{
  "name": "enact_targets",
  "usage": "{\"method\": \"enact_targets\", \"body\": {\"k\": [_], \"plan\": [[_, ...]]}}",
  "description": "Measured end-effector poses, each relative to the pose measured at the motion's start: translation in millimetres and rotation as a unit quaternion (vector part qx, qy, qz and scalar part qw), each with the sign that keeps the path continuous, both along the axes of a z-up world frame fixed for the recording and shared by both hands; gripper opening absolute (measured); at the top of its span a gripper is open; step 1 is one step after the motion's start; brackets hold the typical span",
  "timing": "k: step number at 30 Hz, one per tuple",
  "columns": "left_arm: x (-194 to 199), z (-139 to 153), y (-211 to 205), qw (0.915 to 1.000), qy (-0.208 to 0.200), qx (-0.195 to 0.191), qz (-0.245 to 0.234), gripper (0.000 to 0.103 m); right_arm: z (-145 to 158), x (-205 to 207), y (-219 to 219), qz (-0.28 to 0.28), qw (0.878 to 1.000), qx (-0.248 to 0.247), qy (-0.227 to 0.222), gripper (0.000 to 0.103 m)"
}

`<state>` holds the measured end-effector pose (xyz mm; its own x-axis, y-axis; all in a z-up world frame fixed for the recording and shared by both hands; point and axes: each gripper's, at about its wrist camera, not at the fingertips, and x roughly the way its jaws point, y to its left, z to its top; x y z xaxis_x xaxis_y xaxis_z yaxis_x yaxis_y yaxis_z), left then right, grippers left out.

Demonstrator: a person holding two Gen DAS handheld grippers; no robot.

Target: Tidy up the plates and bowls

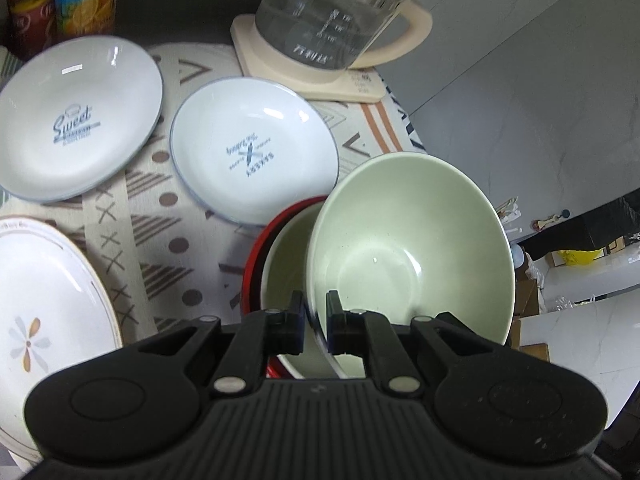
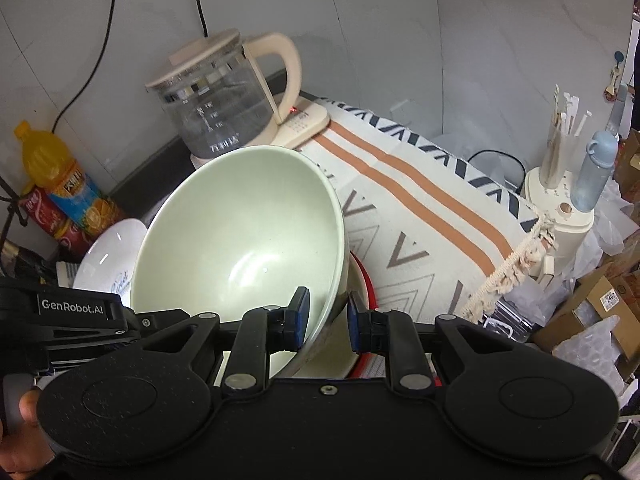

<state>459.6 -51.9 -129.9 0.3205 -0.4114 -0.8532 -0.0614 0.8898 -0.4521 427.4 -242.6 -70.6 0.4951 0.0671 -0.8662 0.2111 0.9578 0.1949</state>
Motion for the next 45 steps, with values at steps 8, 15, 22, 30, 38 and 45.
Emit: {"method": "enact_targets", "body": {"k": [8, 15, 22, 30, 38, 45], "plan": [[1, -23, -1, 0.9993, 0.036, 0.000, -0.004, 0.009, -8, 2, 2, -0.007, 1.000, -0.013, 0.006, 0.020], [7, -21, -6, 0.9988, 0.043, 0.022, -0.013, 0.009, -19, 4, 6, -0.001, 1.000, -0.020, 0.014, 0.020], [11, -18, -8, 0.9977, 0.064, 0.022, -0.007, 0.011, -19, 12, 6, 0.017, 0.999, -0.030, 0.015, 0.017], [11, -9, 6, 0.9974, 0.070, 0.006, 0.017, 0.011, -22, 20, 4, 0.033, 0.999, -0.026, 0.012, 0.014], [13, -1, 18, 0.9973, 0.056, 0.017, 0.044, 0.012, -19, 27, 3, 0.051, 0.998, -0.046, 0.009, 0.013], [11, -4, 34, 0.9949, 0.059, 0.029, 0.076, 0.028, -10, 32, -4, 0.068, 0.997, -0.027, 0.005, 0.018]]}}
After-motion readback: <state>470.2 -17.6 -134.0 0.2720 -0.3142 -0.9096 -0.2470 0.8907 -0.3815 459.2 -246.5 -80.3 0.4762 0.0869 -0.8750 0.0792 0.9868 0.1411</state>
